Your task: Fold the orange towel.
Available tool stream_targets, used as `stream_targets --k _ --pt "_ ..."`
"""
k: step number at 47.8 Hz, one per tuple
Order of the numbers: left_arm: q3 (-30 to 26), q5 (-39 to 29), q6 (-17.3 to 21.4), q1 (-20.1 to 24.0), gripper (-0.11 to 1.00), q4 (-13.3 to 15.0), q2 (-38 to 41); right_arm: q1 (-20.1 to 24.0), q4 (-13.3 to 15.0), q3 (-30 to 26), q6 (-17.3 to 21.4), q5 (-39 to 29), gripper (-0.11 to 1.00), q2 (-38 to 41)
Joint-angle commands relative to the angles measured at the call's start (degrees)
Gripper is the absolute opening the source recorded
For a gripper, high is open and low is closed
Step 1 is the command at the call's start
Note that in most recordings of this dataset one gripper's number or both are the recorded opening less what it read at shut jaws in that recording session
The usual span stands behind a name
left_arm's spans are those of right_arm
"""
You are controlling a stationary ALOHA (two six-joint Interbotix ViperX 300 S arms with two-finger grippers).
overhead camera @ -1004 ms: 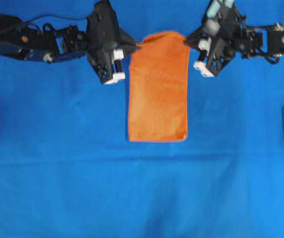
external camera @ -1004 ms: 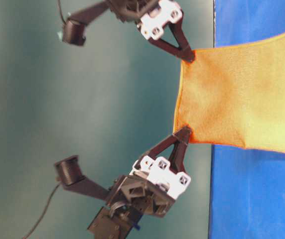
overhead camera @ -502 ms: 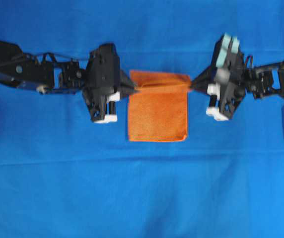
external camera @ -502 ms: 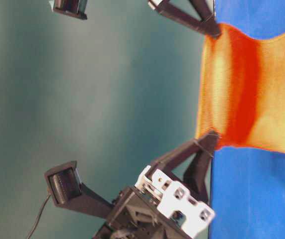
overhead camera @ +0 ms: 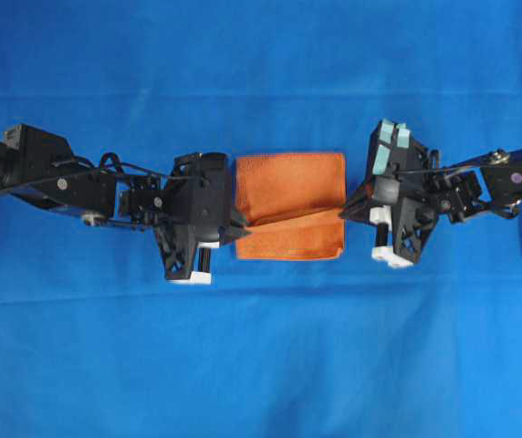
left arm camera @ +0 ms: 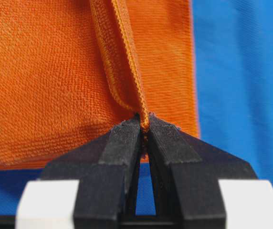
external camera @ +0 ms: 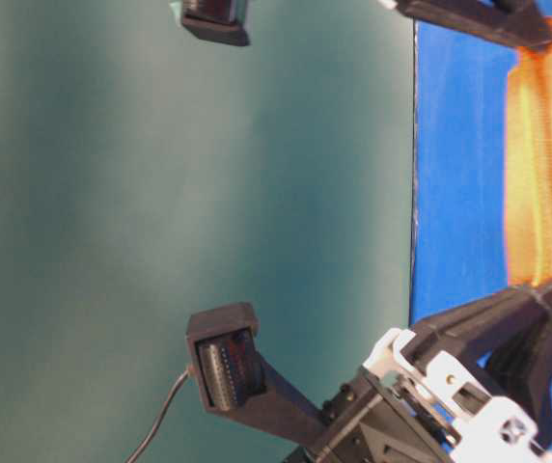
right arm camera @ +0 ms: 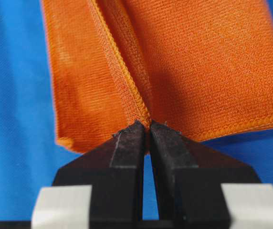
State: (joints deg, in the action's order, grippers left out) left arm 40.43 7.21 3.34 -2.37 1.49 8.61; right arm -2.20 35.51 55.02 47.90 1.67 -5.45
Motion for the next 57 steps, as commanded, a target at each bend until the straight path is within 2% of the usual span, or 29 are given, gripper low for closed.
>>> stream_targets --k 1,15,19,23,27,31,34,48,57 --pt "-0.3 0.7 -0.4 -1.4 0.03 0.1 -0.4 0.4 -0.9 -0.3 -0.2 0.3 0.04 0.0" --pt "-0.2 3.5 -0.4 -0.3 0.03 0.0 2.3 0.6 -1.8 -1.2 -0.2 0.3 0.05 1.7" --pt "-0.3 3.6 -0.4 -0.4 0.06 0.1 2.4 0.9 -1.9 -1.5 -0.2 0.3 0.23 1.9" --pt "-0.3 3.5 -0.4 -0.3 0.22 0.0 2.3 1.4 -1.9 -1.9 -0.2 0.3 0.49 2.0" --pt "-0.1 3.5 -0.2 -0.3 0.45 0.0 2.0 1.8 -1.9 -2.3 -0.2 0.3 0.66 2.0" --pt "0.0 2.7 0.4 -0.4 0.69 0.0 1.4 2.1 -1.9 -2.6 -0.2 0.1 0.66 1.4" --pt "0.0 1.7 0.7 -0.3 0.8 0.0 0.2 2.5 -1.8 -2.9 -0.3 -0.4 0.64 0.4" --pt "0.8 -9.1 0.6 -0.4 0.69 0.0 -13.6 4.3 -1.4 -3.0 -1.0 -9.4 0.64 -14.2" --pt "4.0 -10.6 0.8 -0.4 0.69 0.0 -22.9 4.4 -0.1 -1.2 -1.1 -15.5 0.64 -25.2"
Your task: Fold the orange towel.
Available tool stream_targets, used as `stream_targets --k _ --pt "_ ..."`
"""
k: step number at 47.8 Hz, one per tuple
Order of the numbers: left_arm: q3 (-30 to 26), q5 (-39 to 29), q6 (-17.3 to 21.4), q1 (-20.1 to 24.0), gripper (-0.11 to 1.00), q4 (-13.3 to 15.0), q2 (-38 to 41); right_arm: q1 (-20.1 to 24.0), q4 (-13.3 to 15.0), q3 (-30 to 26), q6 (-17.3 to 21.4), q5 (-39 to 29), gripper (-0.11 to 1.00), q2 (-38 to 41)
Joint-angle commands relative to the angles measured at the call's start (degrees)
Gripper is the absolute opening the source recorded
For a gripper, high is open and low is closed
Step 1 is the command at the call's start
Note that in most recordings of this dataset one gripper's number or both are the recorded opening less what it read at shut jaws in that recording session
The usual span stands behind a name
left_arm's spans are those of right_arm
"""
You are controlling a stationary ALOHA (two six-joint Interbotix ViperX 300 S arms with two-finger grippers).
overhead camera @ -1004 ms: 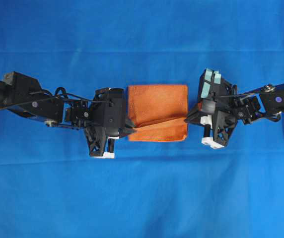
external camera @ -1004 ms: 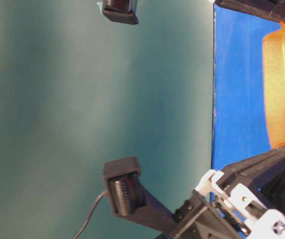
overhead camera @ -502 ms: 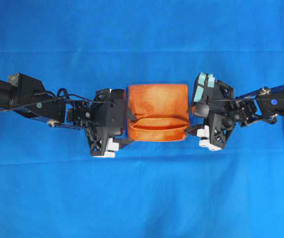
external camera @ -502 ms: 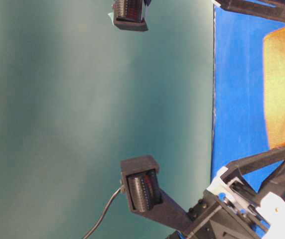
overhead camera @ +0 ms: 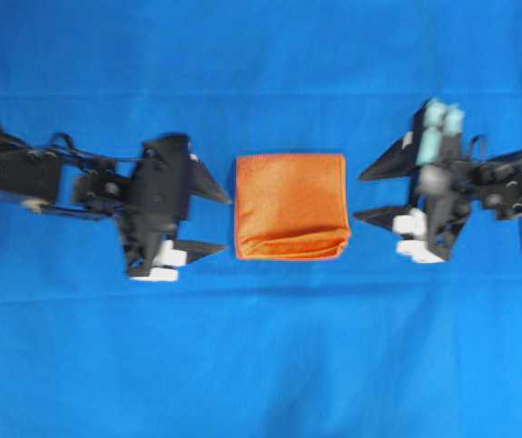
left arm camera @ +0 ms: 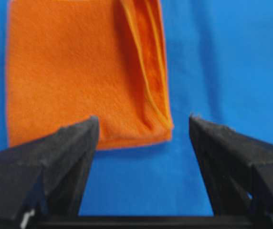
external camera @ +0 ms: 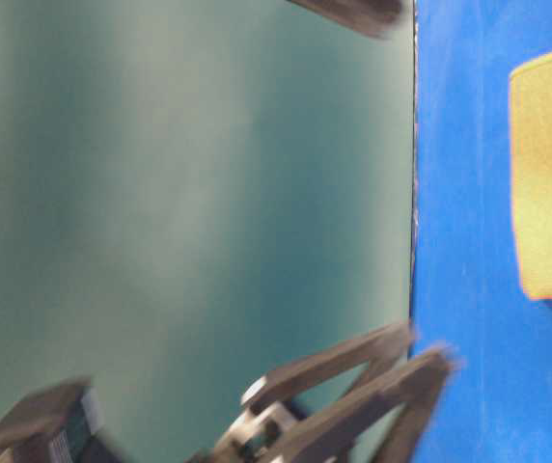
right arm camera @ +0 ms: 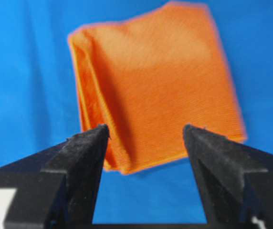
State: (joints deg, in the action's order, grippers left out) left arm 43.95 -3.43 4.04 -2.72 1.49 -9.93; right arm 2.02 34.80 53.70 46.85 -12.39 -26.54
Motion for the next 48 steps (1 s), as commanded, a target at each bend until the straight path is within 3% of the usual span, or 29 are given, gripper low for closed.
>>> stream_targets --k 1,30,48 --pt "1.0 0.0 0.2 0.1 0.69 0.0 -5.3 0.2 0.9 0.4 -0.1 -1.9 0.64 -5.2" --pt "21.1 3.8 0.2 1.7 0.69 0.0 -39.1 0.0 5.3 13.4 0.1 -4.3 0.64 -32.3" --pt "32.4 4.2 -0.9 4.0 0.69 0.0 -52.6 -2.4 5.2 22.2 0.6 0.5 0.64 -39.3"
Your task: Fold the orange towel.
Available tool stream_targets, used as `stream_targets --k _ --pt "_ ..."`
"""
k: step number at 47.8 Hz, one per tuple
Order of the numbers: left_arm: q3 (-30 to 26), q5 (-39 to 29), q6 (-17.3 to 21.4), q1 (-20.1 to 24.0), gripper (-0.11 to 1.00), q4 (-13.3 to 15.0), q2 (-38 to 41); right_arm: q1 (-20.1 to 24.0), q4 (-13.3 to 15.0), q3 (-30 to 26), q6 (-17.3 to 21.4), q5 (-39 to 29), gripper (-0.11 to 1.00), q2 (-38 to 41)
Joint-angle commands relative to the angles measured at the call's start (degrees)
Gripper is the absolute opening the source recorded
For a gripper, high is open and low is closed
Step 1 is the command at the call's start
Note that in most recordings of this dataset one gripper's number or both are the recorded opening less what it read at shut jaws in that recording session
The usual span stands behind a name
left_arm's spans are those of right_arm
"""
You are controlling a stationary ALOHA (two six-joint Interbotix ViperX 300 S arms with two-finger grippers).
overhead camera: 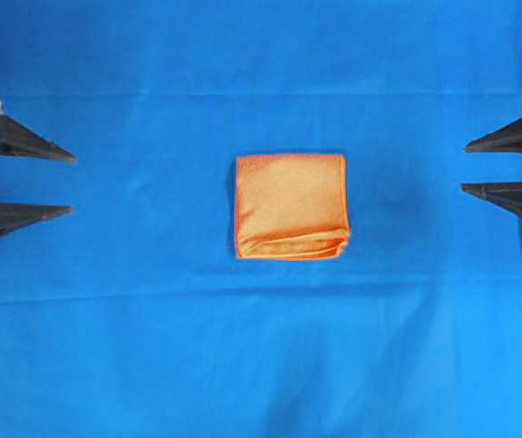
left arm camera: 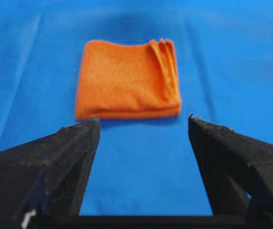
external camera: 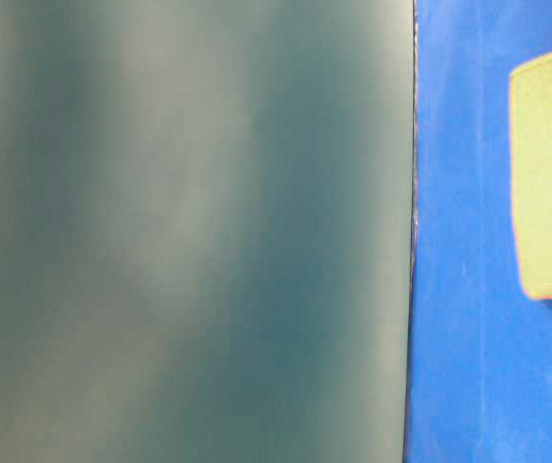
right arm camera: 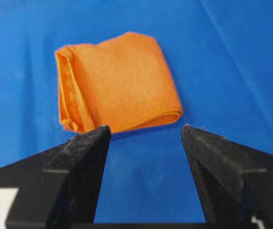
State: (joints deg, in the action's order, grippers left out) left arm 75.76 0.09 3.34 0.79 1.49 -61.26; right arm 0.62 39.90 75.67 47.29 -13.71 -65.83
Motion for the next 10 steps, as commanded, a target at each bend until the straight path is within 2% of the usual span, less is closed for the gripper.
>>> stream_targets --k 1,10 --pt "1.0 0.8 -0.2 0.6 0.69 0.0 -1.7 -1.2 0.1 0.4 0.2 2.4 0.64 0.0" --pt "3.1 2.0 -0.5 1.4 0.68 0.1 -4.0 -2.5 0.0 1.0 0.2 4.5 0.63 0.4"
